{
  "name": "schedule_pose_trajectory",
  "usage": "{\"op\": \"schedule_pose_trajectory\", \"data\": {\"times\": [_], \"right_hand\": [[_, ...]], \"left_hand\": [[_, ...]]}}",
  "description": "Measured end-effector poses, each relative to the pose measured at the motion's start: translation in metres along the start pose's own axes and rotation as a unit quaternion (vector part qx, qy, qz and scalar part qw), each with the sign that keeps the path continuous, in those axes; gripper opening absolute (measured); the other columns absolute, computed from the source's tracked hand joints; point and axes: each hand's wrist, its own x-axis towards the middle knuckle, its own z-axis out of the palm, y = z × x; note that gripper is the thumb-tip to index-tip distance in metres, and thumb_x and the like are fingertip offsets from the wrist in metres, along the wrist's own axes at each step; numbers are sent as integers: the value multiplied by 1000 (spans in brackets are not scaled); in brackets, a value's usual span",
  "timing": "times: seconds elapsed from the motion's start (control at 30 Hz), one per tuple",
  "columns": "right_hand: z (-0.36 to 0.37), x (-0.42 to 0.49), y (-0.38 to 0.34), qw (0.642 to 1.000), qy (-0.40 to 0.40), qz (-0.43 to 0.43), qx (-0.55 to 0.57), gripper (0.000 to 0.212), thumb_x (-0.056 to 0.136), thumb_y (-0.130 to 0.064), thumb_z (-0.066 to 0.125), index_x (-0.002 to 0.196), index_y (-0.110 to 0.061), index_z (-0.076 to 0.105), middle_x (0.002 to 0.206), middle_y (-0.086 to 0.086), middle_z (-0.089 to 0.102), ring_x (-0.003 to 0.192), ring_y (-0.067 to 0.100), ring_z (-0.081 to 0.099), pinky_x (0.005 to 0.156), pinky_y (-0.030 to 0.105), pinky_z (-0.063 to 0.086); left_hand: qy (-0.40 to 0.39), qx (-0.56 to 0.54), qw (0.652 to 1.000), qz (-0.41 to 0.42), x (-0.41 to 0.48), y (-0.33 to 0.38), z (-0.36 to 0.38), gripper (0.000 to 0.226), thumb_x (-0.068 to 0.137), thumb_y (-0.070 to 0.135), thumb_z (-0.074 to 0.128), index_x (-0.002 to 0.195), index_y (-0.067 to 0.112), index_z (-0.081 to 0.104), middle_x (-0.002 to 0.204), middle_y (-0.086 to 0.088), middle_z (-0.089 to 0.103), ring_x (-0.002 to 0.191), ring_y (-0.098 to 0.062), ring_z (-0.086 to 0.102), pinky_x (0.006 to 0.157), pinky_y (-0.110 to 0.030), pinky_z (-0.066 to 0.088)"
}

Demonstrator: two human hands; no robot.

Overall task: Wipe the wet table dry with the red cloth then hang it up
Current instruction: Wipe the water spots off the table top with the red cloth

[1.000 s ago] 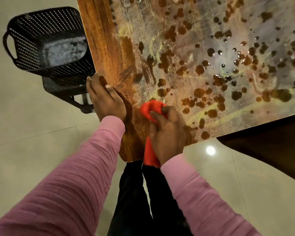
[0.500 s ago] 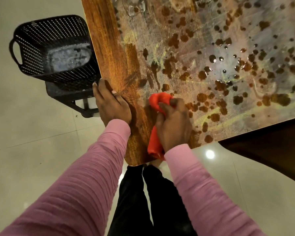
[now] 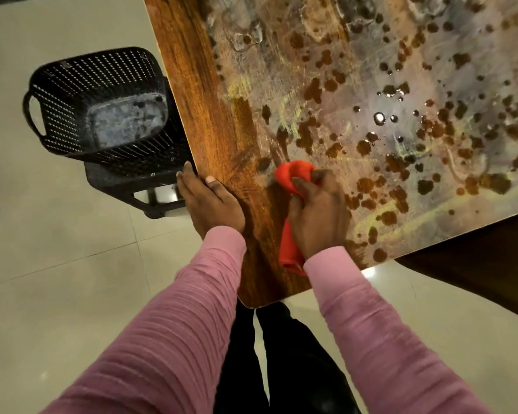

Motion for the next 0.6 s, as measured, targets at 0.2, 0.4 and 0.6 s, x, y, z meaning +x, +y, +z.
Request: {"op": "schedule_pose_trajectory", "data": {"times": [0.2, 0.4, 0.6], "right_hand": [[15, -11, -33, 1000, 12, -7, -13, 31, 76, -15, 63, 105, -24, 72, 119, 5, 56, 103, 29, 51, 74, 35, 45], [7, -4, -31, 988, -54, -142, -21, 31, 81, -23, 50, 103, -21, 72, 117, 8, 59, 99, 34, 55, 63, 39, 53], [10, 23, -38, 998, 30, 47, -28, 30, 80, -12, 61, 107, -22, 72, 122, 9, 56, 109, 33, 50, 88, 41, 44]], "left_hand": [[-3, -11, 998, -58, 5, -1, 3, 46, 101, 22, 37, 146, 9, 34, 151, -16, 34, 135, -33, 38, 105, -37, 32], [-11, 6, 999, -50, 5, 2, 4, 45, 102, 23, 36, 144, 9, 37, 148, -14, 38, 128, -34, 44, 97, -41, 39], [-17, 26, 999, -42, 5, 2, 4, 46, 100, 28, 32, 143, 12, 36, 146, -14, 40, 123, -38, 48, 95, -51, 44]]}}
